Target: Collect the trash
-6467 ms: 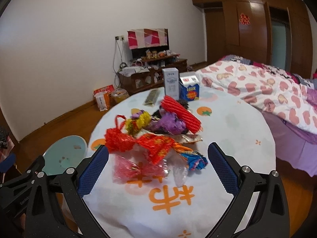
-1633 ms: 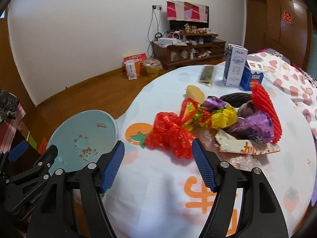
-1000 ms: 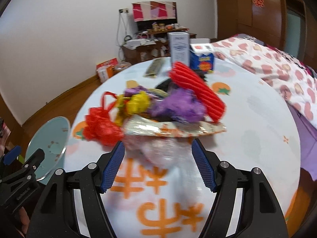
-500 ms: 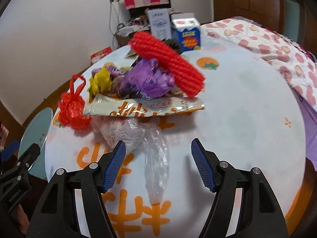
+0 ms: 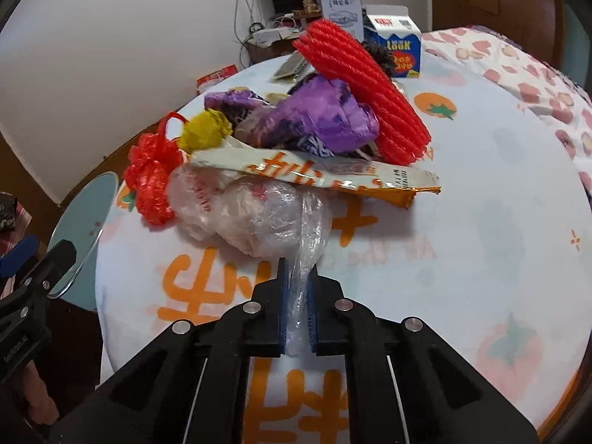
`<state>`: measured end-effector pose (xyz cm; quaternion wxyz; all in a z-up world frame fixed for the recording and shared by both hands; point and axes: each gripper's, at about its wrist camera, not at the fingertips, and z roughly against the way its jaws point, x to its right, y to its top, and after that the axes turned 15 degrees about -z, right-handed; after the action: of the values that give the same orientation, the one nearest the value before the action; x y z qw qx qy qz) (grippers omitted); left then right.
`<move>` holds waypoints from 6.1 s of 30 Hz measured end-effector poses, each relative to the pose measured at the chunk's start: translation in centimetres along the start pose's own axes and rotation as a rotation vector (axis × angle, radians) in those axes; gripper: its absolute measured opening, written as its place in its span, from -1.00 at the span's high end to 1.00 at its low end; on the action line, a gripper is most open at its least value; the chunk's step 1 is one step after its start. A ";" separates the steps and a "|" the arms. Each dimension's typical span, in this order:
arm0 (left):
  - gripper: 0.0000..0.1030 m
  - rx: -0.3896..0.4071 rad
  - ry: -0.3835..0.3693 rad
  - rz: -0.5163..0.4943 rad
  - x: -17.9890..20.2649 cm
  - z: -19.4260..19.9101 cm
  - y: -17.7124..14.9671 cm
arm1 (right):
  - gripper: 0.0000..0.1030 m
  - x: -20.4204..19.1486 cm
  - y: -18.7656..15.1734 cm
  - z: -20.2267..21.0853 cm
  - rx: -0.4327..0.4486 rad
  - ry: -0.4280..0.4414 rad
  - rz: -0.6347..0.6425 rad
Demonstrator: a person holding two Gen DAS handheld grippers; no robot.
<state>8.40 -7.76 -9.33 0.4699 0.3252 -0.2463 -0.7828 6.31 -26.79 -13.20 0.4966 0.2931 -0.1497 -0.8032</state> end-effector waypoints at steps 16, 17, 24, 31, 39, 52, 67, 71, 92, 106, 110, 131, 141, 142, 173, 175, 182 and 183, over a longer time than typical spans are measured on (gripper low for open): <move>-0.68 0.007 0.019 0.026 -1.2 0.9 -0.4 | -0.35 -2.0 1.5 1.1 0.042 0.022 0.046; -0.68 0.008 0.021 0.027 -1.3 1.0 -0.4 | -0.35 -2.4 1.6 0.4 0.025 0.028 0.054; -0.68 0.008 0.031 0.033 -1.7 1.2 -0.6 | 0.23 -3.8 0.7 -1.2 -0.024 0.047 0.105; -0.68 0.016 0.031 0.026 -1.7 1.2 -0.5 | 0.25 -4.6 1.2 3.2 0.052 0.141 0.112; -0.67 0.024 0.018 0.020 -1.1 0.3 0.4 | 0.25 -2.6 4.1 6.5 0.249 0.084 0.027; -0.31 -0.016 -0.055 0.000 3.0 -6.6 4.4 | 0.24 2.2 5.4 4.7 0.244 -0.007 -0.113; 0.40 -0.014 -0.023 -0.016 2.1 -6.1 3.4 | 0.24 0.7 4.4 4.8 0.230 0.004 -0.103; 0.40 -0.015 0.006 -0.015 1.1 -4.5 3.0 | 0.24 -0.8 3.7 5.0 0.228 0.013 -0.079; 0.40 -0.069 0.137 0.097 -7.7 -1.2 -2.4 | 0.24 -9.9 -0.2 3.9 0.146 0.097 0.076; 0.40 -0.101 0.190 0.201 -12.8 -1.3 -4.4 | 0.24 -15.4 -1.5 2.4 0.107 0.132 0.170; 0.40 -0.110 0.203 0.229 -14.4 -1.5 -5.0 | 0.24 -16.8 -1.7 1.8 0.095 0.141 0.186; 0.40 -0.158 0.180 0.272 -16.4 -3.8 -6.4 | 0.23 -22.6 -2.3 -4.2 -0.016 0.138 0.235; 0.34 -0.179 0.159 0.266 -16.7 -4.8 -6.8 | 0.07 -23.2 -2.6 -6.4 -0.082 0.152 0.250; 0.31 -0.180 0.160 0.268 -16.7 -4.8 -6.9 | 0.05 -23.2 -2.6 -6.4 -0.084 0.153 0.250; -0.70 -0.115 0.211 0.224 -13.8 -1.7 -4.1 | -0.49 -17.3 0.6 -0.6 0.067 0.134 0.132; -0.70 -0.111 0.204 0.213 -13.3 -1.6 -3.8 | -0.49 -16.4 0.8 -0.3 0.071 0.129 0.118; -0.70 -0.096 0.160 0.166 -10.4 -1.3 -2.4 | -0.49 -13.2 1.3 0.5 0.088 0.102 0.072; -0.70 -0.094 0.155 0.158 -9.9 -1.3 -2.2 | -0.49 -12.7 1.4 0.6 0.090 0.100 0.067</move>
<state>11.51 1.99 -8.94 0.5626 0.3419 -0.1970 -0.7265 11.22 -16.20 -7.88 0.5162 0.3495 -0.1704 -0.7631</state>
